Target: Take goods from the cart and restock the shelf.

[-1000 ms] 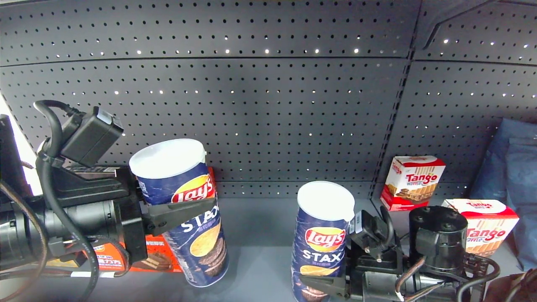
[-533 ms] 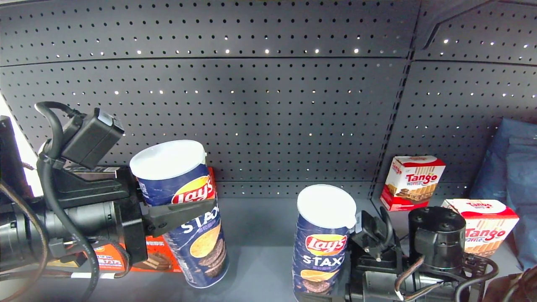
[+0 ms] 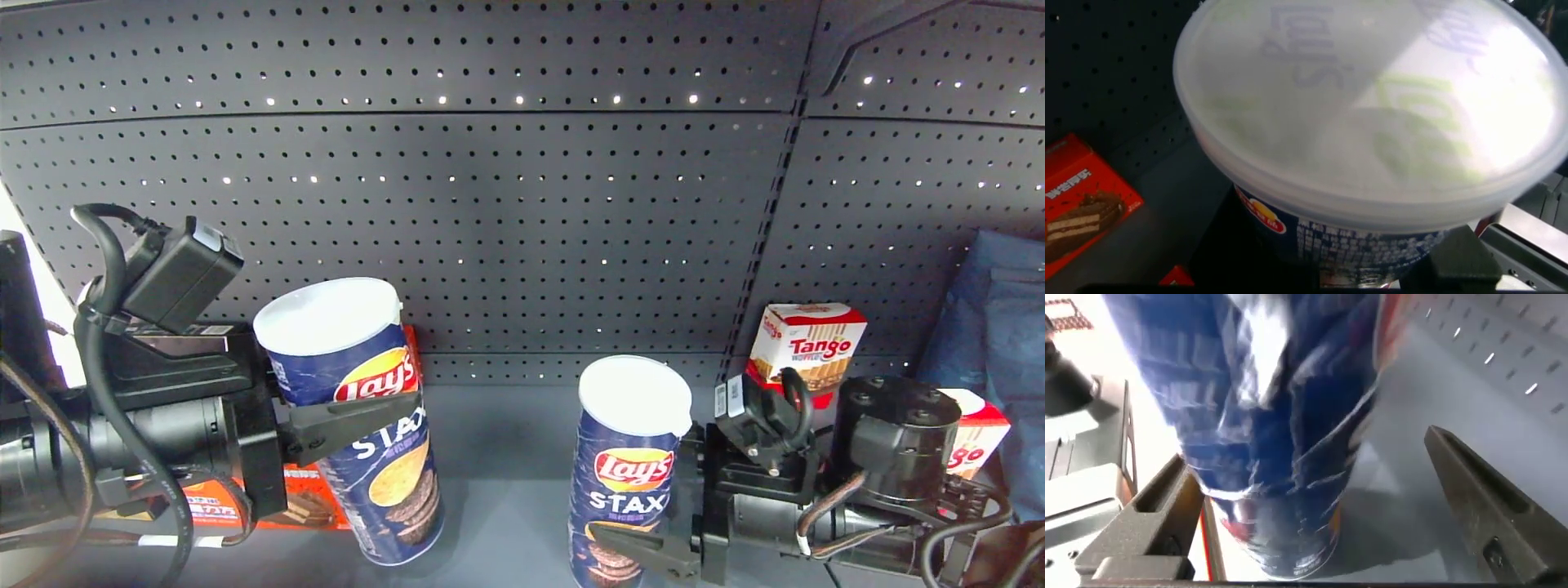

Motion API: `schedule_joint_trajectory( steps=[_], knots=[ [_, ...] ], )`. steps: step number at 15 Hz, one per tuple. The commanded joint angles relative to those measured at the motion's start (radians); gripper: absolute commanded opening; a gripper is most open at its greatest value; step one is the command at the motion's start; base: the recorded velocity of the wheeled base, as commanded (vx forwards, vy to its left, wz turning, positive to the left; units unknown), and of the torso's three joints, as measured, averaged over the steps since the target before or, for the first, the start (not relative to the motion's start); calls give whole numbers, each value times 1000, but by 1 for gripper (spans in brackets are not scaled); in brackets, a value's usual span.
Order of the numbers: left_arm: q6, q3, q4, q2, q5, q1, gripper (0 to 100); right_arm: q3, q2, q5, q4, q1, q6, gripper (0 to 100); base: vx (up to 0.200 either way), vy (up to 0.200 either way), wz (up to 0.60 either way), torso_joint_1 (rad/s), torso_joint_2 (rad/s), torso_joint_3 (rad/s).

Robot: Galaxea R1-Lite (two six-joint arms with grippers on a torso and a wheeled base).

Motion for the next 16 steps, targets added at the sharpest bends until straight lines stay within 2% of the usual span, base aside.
schedule_joint_trajectory(
  steps=[1,6,7,11,12,14,16],
  knots=[
    [0,-4,-1,2,0,0,0,-1,-58,-4,2,0,2,100,0,0,0,0,0,0],
    [0,2,1,-4,0,0,0,59,-222,-5,45,0,3,100,0,0,0,0,0,0],
    [0,3,-1,-4,0,0,0,59,-299,-13,119,-17,2,100,0,0,0,0,0,0],
    [0,2,-1,-5,-2,0,0,42,-474,-25,235,-64,3,100,0,0,0,0,0,0],
    [0,2,-1,-5,0,0,0,27,-515,-27,270,-83,3,100,0,0,0,0,0,0],
    [0,-13,-1,-2,-2,-2,0,-41,-667,-50,439,-173,5,100,0,0,0,0,0,0],
    [1,-24,-1,1,-2,-6,0,-90,-750,-142,577,-248,11,100,0,0,0,0,0,0]
  ],
)
